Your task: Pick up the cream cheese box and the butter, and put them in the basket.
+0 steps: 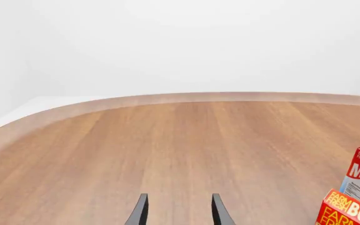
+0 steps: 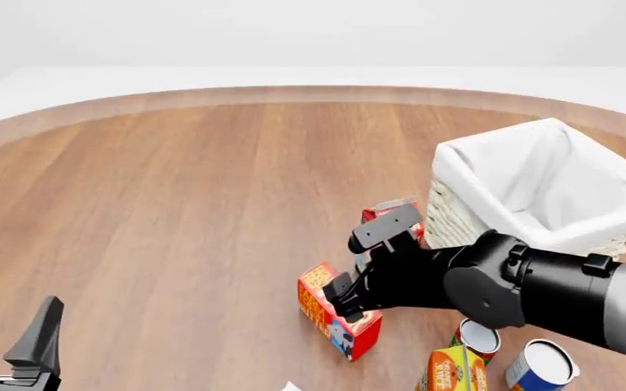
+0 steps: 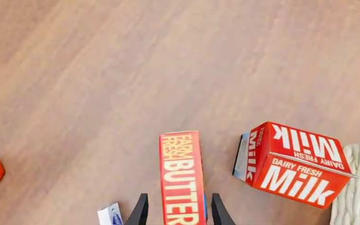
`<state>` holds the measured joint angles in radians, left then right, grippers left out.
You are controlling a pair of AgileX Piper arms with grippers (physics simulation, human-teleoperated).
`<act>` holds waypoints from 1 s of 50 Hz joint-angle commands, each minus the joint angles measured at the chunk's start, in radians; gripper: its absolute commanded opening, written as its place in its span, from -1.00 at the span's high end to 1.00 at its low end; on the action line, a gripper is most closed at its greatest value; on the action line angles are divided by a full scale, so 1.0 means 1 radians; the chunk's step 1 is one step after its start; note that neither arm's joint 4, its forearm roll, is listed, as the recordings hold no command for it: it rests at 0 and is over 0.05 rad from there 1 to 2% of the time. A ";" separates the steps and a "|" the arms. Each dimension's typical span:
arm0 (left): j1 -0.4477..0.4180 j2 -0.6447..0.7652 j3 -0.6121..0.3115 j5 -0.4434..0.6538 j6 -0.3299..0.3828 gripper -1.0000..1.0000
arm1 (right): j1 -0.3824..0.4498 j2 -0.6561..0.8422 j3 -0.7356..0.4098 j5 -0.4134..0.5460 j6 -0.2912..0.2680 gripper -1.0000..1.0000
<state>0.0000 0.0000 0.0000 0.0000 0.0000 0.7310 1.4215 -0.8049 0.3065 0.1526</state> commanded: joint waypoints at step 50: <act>0.000 0.000 0.000 0.000 0.000 -1.00 | -0.031 0.093 0.056 -0.130 0.001 -1.00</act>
<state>0.0000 0.0000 0.0000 0.0000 0.0000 0.7022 1.4912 -0.7533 0.2006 0.1572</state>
